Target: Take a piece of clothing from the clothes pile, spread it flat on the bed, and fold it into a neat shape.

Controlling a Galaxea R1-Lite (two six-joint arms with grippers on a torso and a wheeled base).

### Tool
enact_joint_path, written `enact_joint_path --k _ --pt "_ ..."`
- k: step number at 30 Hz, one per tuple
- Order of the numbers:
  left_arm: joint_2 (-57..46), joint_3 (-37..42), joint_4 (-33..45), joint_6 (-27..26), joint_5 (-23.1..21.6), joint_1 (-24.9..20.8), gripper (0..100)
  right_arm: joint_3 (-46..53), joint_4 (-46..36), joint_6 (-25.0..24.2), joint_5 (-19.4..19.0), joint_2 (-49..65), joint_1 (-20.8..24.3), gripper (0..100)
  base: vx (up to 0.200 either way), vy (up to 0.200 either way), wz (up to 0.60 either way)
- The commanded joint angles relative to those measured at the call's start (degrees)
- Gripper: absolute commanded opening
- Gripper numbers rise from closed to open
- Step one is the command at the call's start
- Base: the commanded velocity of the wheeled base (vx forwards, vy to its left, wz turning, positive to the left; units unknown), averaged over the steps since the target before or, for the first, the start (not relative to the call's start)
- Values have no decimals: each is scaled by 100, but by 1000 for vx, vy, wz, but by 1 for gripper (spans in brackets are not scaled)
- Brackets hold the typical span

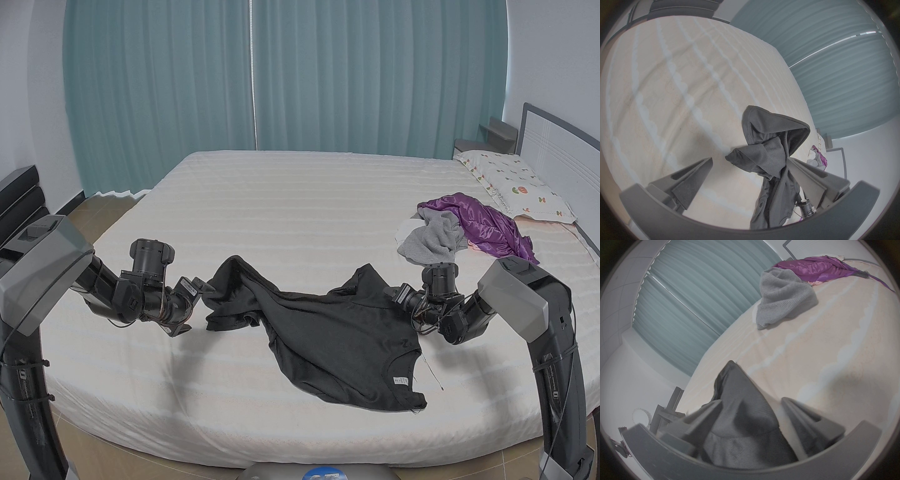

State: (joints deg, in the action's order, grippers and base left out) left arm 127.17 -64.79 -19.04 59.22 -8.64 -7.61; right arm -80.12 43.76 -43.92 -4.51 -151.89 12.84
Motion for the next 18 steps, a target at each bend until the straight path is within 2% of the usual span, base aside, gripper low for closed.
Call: enact_joint_path --k 1,7,15,18 --pt "53 28 -3 142 3 -48 100 -30 -17 -2 -15 -51 -18 0 0 0 0" --pt "115 72 -3 195 21 -127 100 -268 -8 -46 47 -7 -141 0 0 0 0" --pt "115 564 -733 186 65 -338 100 -865 141 -29 293 -68 -370 0 0 0 0" --pt "115 591 -776 186 73 -338 100 -1111 150 -29 416 -112 -405 0 0 0 0"
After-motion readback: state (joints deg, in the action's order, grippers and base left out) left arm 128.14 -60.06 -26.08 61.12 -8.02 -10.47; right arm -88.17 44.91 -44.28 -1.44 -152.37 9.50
